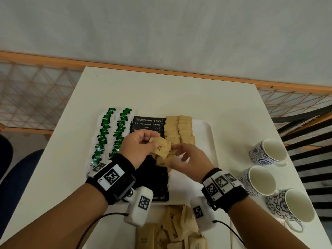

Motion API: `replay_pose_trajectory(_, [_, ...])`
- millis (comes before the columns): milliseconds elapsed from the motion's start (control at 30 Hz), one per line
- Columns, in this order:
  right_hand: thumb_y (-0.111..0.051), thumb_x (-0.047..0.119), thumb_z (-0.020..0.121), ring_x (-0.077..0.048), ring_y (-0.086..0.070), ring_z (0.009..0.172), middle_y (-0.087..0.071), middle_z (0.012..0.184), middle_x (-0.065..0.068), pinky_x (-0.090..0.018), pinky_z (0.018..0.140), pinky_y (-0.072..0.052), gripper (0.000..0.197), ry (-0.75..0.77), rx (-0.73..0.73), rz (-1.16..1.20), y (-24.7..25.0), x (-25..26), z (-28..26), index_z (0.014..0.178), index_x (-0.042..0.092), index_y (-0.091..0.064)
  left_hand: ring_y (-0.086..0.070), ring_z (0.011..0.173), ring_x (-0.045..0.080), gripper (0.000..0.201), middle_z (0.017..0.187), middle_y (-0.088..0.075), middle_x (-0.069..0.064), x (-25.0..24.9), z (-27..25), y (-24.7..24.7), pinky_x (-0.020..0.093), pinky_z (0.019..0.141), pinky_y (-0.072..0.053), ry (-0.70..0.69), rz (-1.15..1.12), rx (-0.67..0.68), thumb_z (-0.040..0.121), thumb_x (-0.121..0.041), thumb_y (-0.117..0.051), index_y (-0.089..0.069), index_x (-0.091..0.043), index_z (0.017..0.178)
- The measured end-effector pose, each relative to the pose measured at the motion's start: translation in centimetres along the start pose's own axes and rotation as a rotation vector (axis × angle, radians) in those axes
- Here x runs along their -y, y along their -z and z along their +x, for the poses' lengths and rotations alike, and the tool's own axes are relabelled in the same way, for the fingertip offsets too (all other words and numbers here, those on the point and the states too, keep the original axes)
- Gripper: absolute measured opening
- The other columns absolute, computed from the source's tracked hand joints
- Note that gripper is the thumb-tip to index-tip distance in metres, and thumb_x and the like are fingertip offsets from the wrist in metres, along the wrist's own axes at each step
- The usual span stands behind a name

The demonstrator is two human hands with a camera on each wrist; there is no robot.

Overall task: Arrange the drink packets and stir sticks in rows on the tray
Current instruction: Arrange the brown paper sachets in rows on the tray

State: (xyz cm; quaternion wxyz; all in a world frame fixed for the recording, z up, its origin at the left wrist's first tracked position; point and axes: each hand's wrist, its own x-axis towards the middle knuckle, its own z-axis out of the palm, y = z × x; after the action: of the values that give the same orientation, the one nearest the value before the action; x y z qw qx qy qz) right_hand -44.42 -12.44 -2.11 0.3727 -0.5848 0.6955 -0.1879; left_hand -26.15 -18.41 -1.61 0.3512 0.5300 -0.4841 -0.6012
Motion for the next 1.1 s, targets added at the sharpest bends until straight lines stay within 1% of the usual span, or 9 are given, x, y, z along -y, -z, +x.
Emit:
replay_pose_trajectory(167, [-0.07, 0.033, 0.083, -0.002, -0.056, 0.067, -0.065, 0.076, 0.011, -0.014, 0.063, -0.042, 0.01, -0.109, -0.042, 0.215, -1.1, -1.1, 0.5, 0.082, 0.025, -0.065, -0.066, 0.081, 0.016, 0.028, 0.084, -0.067, 0.0, -0.4, -0.1, 0.1, 0.033, 0.076, -0.057, -0.027, -0.025, -0.033, 0.08, 0.007, -0.067, -0.07, -0.02, 0.087])
replay_pose_trajectory(300, [-0.069, 0.023, 0.085, -0.003, -0.06, 0.059, -0.066, 0.071, 0.005, -0.018, 0.055, -0.044, 0.01, -0.176, -0.115, 0.48, 0.4, -1.2, 0.7, 0.081, 0.017, -0.062, -0.067, 0.086, 0.02, 0.027, 0.093, -0.066, 0.008, -1.2, 0.2, 1.1, 0.035, 0.075, -0.059, -0.054, -0.101, -0.078, 0.082, 0.007, -0.064, -0.068, -0.019, 0.086])
replay_pose_trajectory(400, [-0.069, 0.012, 0.085, -0.012, -0.06, 0.058, -0.068, 0.074, -0.002, -0.022, 0.051, -0.046, 0.008, -0.201, -0.157, 0.664, 1.3, -1.3, 0.7, 0.083, 0.013, -0.061, -0.067, 0.085, 0.02, 0.03, 0.097, -0.068, 0.01, -1.3, 0.4, 1.3, 0.027, 0.065, -0.059, -0.003, -0.079, -0.055, 0.085, 0.008, -0.06, -0.069, -0.02, 0.085])
replay_pose_trajectory(533, [-0.067, 0.001, 0.083, -0.016, -0.064, 0.068, -0.068, 0.075, -0.004, -0.023, 0.061, -0.052, 0.008, -0.11, -0.233, 0.8, 1.8, -0.4, 0.4, 0.084, 0.009, -0.066, -0.068, 0.079, 0.017, 0.034, 0.098, -0.071, 0.01, -1.0, 0.0, 0.7, 0.023, 0.06, -0.057, 0.153, -0.077, 0.045, 0.09, 0.009, -0.052, -0.073, -0.016, 0.08])
replay_pose_trajectory(667, [-0.071, -0.008, 0.076, -0.019, -0.065, 0.079, -0.068, 0.08, -0.005, -0.03, 0.076, -0.054, 0.03, 0.112, -0.234, 0.782, 1.3, 0.6, 0.0, 0.07, 0.021, -0.071, -0.067, 0.079, 0.018, 0.031, 0.095, -0.071, 0.012, -1.2, -0.6, -0.2, 0.024, 0.059, -0.057, 0.269, -0.13, 0.092, 0.09, 0.009, -0.048, -0.073, -0.009, 0.086])
replay_pose_trajectory(767, [-0.076, -0.007, 0.071, -0.014, -0.063, 0.082, -0.061, 0.082, 0.01, -0.027, 0.08, -0.055, 0.038, 0.198, -0.224, 0.637, 0.6, 0.7, -0.2, 0.064, 0.03, -0.073, -0.068, 0.073, 0.02, 0.017, 0.092, -0.071, 0.016, -1.9, -0.9, -0.5, 0.027, 0.061, -0.059, 0.355, -0.303, 0.114, 0.091, -0.002, -0.053, -0.07, 0.001, 0.095])
replay_pose_trajectory(900, [-0.069, -0.002, 0.08, -0.007, -0.064, 0.081, -0.067, 0.08, 0.015, -0.019, 0.077, -0.051, 0.036, 0.178, -0.181, 0.474, 0.4, 1.0, -0.6, 0.071, 0.032, -0.073, -0.068, 0.063, 0.017, 0.011, 0.083, -0.072, 0.014, -2.0, -0.8, -0.4, 0.026, 0.06, -0.057, 0.294, -0.256, 0.138, 0.083, -0.009, -0.068, -0.07, -0.001, 0.09])
replay_pose_trajectory(1000, [-0.06, -0.003, 0.087, -0.007, -0.064, 0.074, -0.07, 0.078, 0.009, -0.022, 0.074, -0.052, 0.027, 0.101, -0.178, 0.646, 0.5, 1.6, -0.5, 0.086, 0.022, -0.071, -0.068, 0.059, 0.014, 0.007, 0.074, -0.072, 0.01, -1.8, -0.9, -0.5, 0.022, 0.054, -0.054, 0.274, -0.227, 0.14, 0.084, -0.003, -0.066, -0.069, -0.001, 0.089])
replay_pose_trajectory(1100, [-0.066, -0.004, 0.083, -0.009, -0.06, 0.064, -0.061, 0.071, -0.001, -0.022, 0.064, -0.051, 0.029, 0.074, -0.15, 0.778, 0.6, 1.8, -0.1, 0.101, 0.018, -0.064, -0.07, 0.067, 0.018, 0.01, 0.081, -0.073, 0.013, -1.5, -1.1, -0.6, 0.026, 0.06, -0.058, 0.259, -0.217, 0.135, 0.082, -0.005, -0.068, -0.07, -0.002, 0.091])
